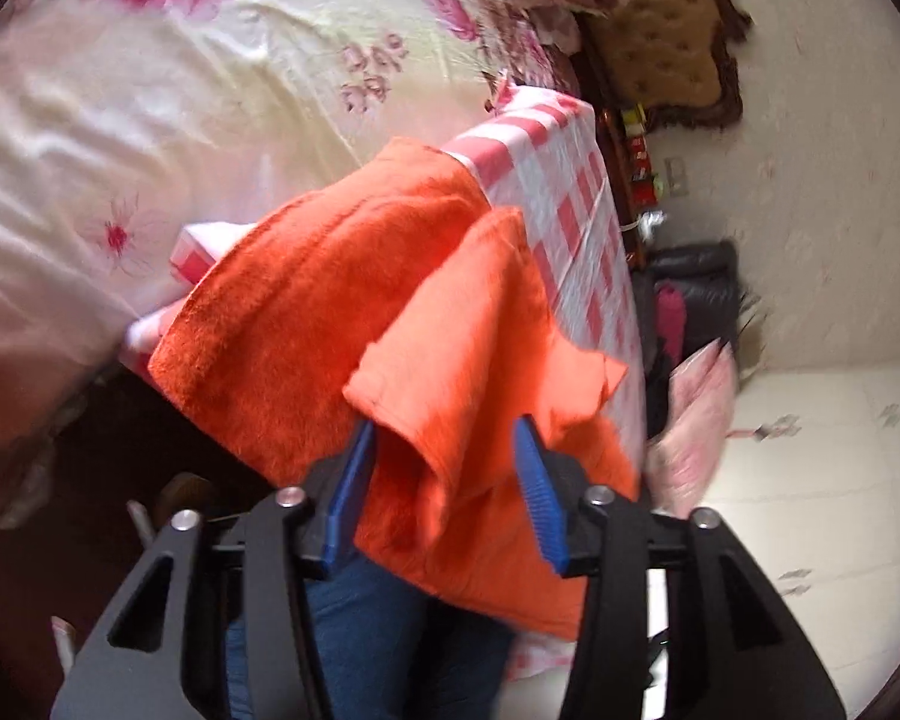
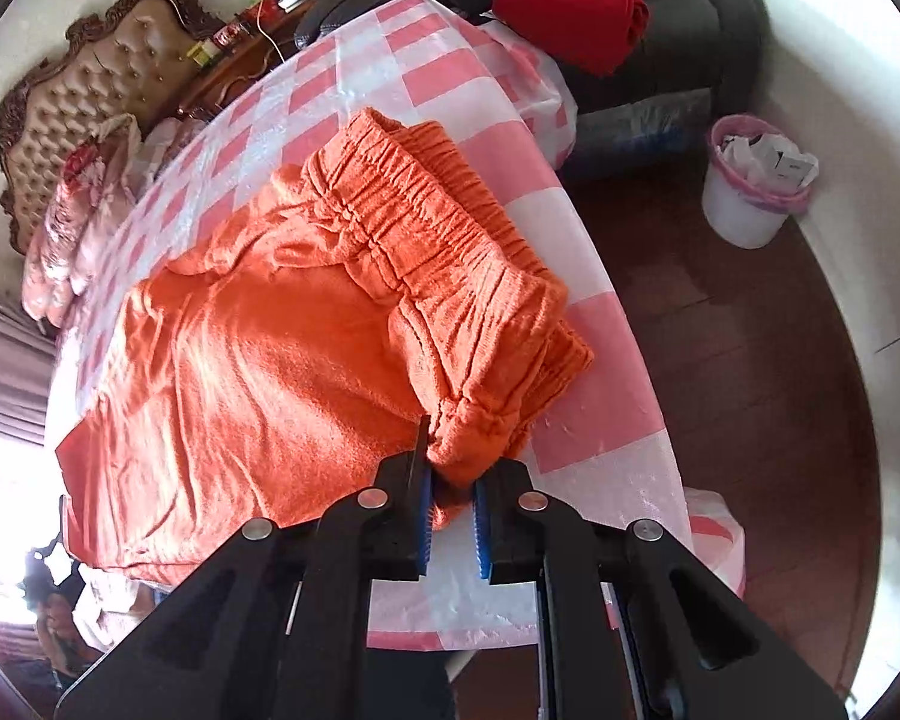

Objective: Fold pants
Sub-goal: 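Open the left tool and withdraw it while the right tool holds the waistband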

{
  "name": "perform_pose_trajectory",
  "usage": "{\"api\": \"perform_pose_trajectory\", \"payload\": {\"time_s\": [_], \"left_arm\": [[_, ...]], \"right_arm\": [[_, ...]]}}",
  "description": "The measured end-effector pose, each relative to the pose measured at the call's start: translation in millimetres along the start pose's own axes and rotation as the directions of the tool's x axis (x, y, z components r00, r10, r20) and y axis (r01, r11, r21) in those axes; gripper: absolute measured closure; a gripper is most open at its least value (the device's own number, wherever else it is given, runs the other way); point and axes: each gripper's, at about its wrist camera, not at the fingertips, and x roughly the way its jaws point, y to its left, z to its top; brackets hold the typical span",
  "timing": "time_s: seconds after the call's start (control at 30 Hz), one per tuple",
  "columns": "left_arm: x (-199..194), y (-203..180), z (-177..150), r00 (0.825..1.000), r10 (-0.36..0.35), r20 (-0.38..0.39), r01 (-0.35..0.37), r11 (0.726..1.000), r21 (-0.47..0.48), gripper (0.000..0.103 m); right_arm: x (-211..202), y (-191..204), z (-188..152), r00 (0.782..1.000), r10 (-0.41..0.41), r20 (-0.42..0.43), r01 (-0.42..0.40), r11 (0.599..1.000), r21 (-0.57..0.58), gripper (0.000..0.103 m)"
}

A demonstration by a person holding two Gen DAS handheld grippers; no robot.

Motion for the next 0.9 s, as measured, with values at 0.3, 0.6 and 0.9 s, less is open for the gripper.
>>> {"api": "perform_pose_trajectory", "payload": {"time_s": [0.3,0.6,0.9], "left_arm": [[-30,-38,-34,0.858,0.374,0.353,-0.466,0.855,0.227,0.095],[-40,-41,-11,0.794,0.387,0.468,-0.553,0.780,0.293,0.053],[54,-79,56,0.879,0.375,0.294,-0.471,0.592,0.653,0.059]], "right_arm": [[1,20,-2,0.993,-0.121,0.000,0.120,0.992,-0.046,0.092],[2,26,-3,0.986,-0.166,0.008,0.166,0.983,-0.077,0.091],[3,28,-4,0.984,-0.176,0.006,0.175,0.982,-0.071,0.091]]}}
